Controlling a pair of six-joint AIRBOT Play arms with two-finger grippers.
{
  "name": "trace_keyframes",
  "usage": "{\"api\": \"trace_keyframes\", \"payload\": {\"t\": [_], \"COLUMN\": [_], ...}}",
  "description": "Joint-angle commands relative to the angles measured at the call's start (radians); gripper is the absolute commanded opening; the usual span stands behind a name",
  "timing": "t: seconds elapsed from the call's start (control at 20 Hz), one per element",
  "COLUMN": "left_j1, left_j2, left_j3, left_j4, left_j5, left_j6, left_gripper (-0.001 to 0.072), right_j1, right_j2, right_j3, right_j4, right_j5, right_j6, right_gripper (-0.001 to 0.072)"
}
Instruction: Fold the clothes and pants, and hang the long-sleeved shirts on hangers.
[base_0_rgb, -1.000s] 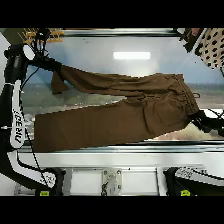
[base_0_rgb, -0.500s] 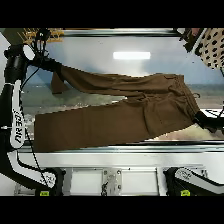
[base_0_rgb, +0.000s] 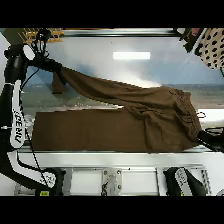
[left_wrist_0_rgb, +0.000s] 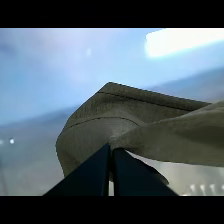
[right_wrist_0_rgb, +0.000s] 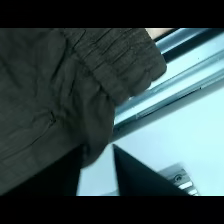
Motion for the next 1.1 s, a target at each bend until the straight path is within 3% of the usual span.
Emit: {"api": "trace_keyframes", "payload": {"t": [0.0,0.2,0.4,0.55,0.65,0.85,1.05], "left_j1": [0.0,0.0,0.0,0.0,0.0,0.0,0.0], "left_j2": [0.0,0.0,0.0,0.0,0.0,0.0,0.0], "left_j3": [0.0,-0.001,-0.001,-0.001,-0.001,-0.001,-0.001], "left_j4": [0.0,0.0,0.0,0.0,0.0,0.0,0.001], "left_j5": [-0.002,0.0,-0.001,-0.005,-0.018,-0.034,-0.061], "left_j6": [-0.001,-0.001,-0.001,-0.001,-0.001,-0.001,-0.001], "left_gripper": [0.0005,0.0005,0.0005,0.0005,0.0005,0.0005,0.0005], "right_j1": [0.001,0.003,0.034,0.165,0.269,0.418,0.462], "right_j2": [0.042,-0.005,-0.269,-0.484,-0.607,-0.763,-0.922], "right_j3": [-0.011,0.169,0.477,0.682,0.791,0.887,1.005], "right_j4": [-0.032,0.045,0.24,0.209,0.149,0.085,0.054], "right_j5": [0.063,0.079,0.164,0.145,0.05,-0.23,-0.235], "right_j6": [0.033,-0.018,-0.251,-0.444,-0.565,-0.589,-0.533], "right_gripper": [0.0636,0.0629,0.0631,0.063,0.0633,0.0635,0.0636]}}
